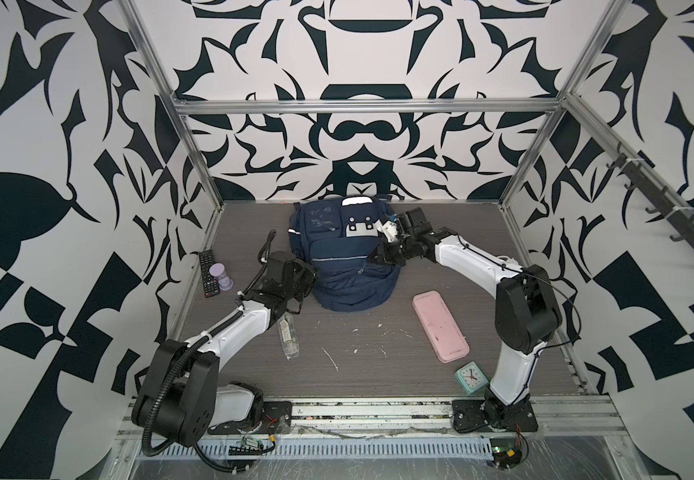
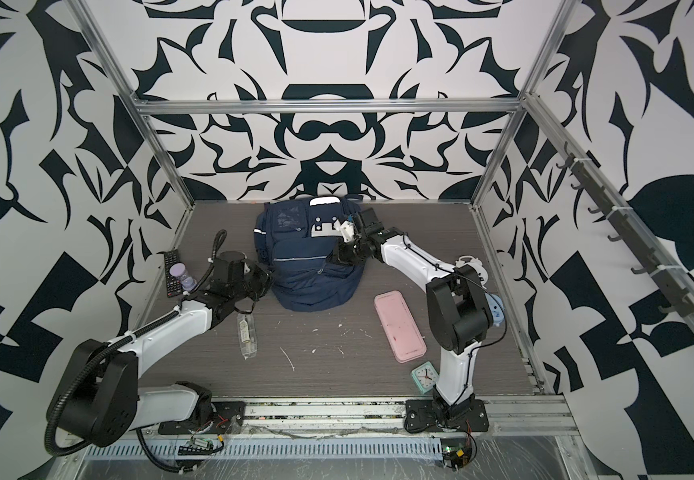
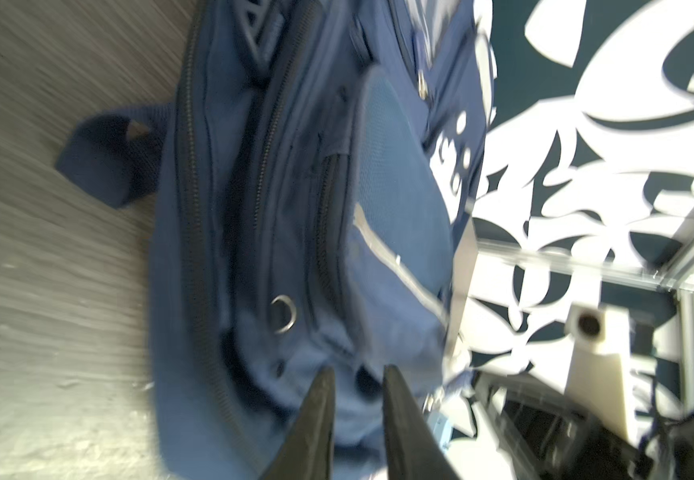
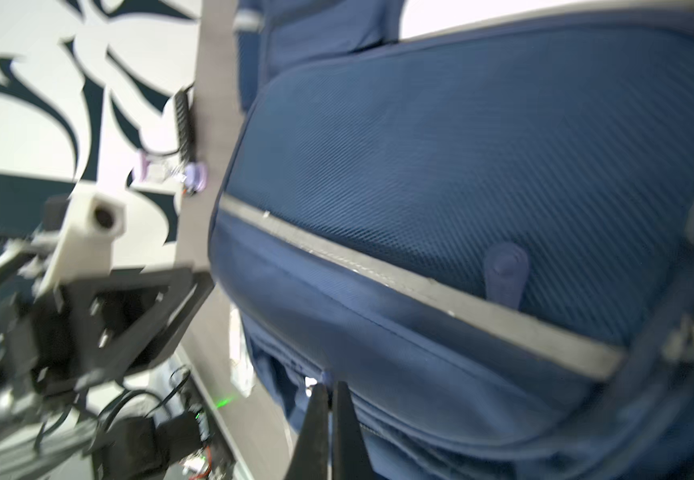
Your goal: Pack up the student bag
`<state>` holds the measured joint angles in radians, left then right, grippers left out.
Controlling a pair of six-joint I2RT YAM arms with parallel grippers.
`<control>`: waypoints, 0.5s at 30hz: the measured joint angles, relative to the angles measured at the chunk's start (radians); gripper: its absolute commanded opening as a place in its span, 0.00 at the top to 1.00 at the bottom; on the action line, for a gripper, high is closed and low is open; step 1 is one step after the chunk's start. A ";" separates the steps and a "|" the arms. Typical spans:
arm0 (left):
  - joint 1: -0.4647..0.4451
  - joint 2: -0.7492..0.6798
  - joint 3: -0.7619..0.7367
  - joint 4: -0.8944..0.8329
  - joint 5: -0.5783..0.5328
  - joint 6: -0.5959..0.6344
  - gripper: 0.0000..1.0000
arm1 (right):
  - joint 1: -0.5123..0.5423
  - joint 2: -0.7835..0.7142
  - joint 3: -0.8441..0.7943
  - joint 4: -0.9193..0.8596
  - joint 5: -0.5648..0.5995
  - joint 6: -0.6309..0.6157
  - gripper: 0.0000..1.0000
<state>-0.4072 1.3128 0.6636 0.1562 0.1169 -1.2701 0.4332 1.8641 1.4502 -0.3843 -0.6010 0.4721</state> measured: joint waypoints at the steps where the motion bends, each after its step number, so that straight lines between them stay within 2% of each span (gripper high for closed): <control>1: -0.023 0.010 0.007 0.003 -0.001 -0.002 0.69 | -0.016 0.000 0.001 -0.008 0.012 -0.008 1.00; 4: -0.072 0.064 0.046 0.014 0.003 -0.002 0.69 | -0.040 0.000 0.003 -0.024 0.037 -0.023 1.00; 9: -0.082 0.147 0.111 0.034 0.019 0.006 0.68 | -0.015 -0.002 -0.002 -0.030 0.052 -0.034 1.00; 15: -0.073 0.192 0.171 0.004 0.027 0.071 0.54 | 0.013 -0.067 -0.089 -0.037 0.080 -0.046 1.00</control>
<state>-0.4801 1.5047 0.8341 0.1604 0.1440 -1.1988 0.4458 1.7969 1.3617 -0.4217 -0.5213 0.4263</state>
